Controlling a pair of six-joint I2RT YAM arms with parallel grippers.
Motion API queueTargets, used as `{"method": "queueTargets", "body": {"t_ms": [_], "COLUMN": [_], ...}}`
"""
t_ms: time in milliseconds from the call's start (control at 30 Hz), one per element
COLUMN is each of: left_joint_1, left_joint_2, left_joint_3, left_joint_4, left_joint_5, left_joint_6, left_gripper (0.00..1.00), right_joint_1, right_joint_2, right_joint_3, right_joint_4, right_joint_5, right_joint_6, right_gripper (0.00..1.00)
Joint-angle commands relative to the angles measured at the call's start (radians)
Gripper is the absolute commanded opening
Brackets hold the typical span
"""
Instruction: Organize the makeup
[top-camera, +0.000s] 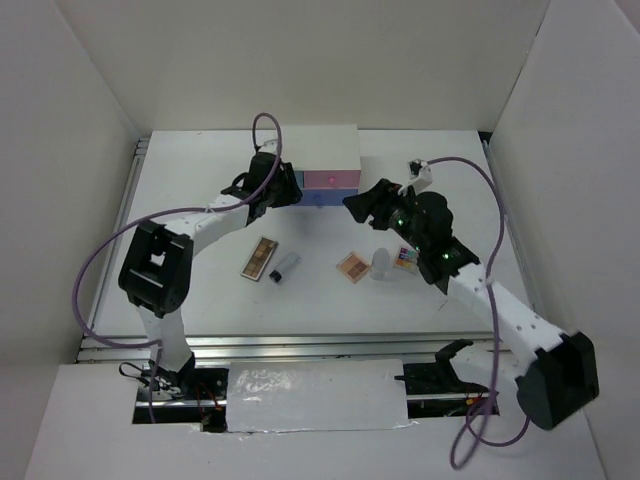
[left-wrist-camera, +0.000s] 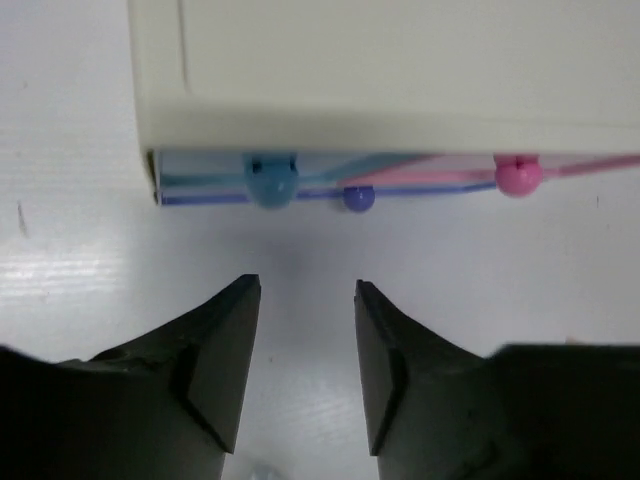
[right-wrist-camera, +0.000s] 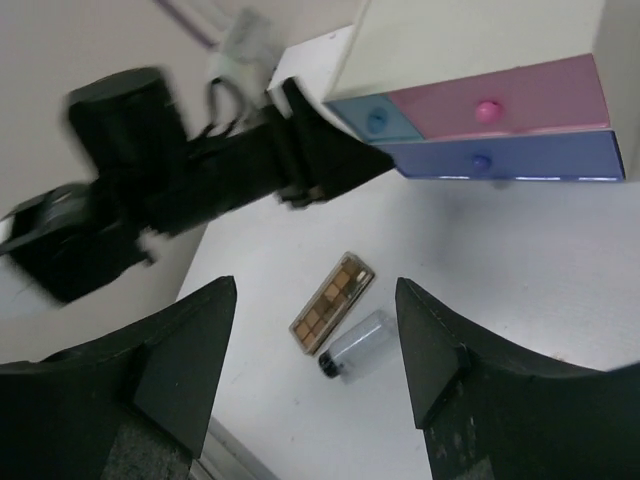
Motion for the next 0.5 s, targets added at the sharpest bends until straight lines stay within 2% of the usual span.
{"method": "queueTargets", "body": {"t_ms": [0, 33, 67, 133, 200, 300, 467], "left_joint_1": [-0.009, -0.012, -0.021, -0.03, -0.044, -0.06, -0.07], "left_joint_2": [-0.159, -0.225, -0.261, -0.38, -0.457, -0.634, -0.859], "left_joint_3": [-0.052, -0.069, -0.11, -0.153, -0.212, -0.264, -0.321], "left_joint_4": [0.001, -0.018, -0.069, -0.123, -0.214, -0.369, -0.542], "left_joint_5": [0.02, 0.009, -0.009, -0.041, -0.076, -0.142, -0.161], "left_joint_6": [-0.044, -0.063, -0.071, -0.099, -0.107, -0.108, -0.077], "left_gripper": [0.58, 0.72, 0.79, 0.98, 0.99, 1.0, 0.99], "right_joint_1": [-0.139, -0.171, -0.213, -0.221, -0.221, -0.224, -0.215], "right_joint_2": [0.182, 0.296, 0.357, 0.522, 0.63, 0.817, 0.941], "right_joint_3": [-0.006, 0.009, 0.02, 0.093, 0.168, 0.244, 0.298], "right_joint_4": [0.212, 0.261, 0.361, 0.427, 0.416, 0.528, 0.645], "right_joint_5": [-0.108, -0.167, -0.215, -0.303, -0.351, -0.396, -0.407], "right_joint_6": [0.083, 0.103, 0.138, 0.143, 0.152, 0.232, 0.32], "right_gripper": [0.71, 0.69, 0.68, 0.67, 0.64, 0.62, 0.62]}}
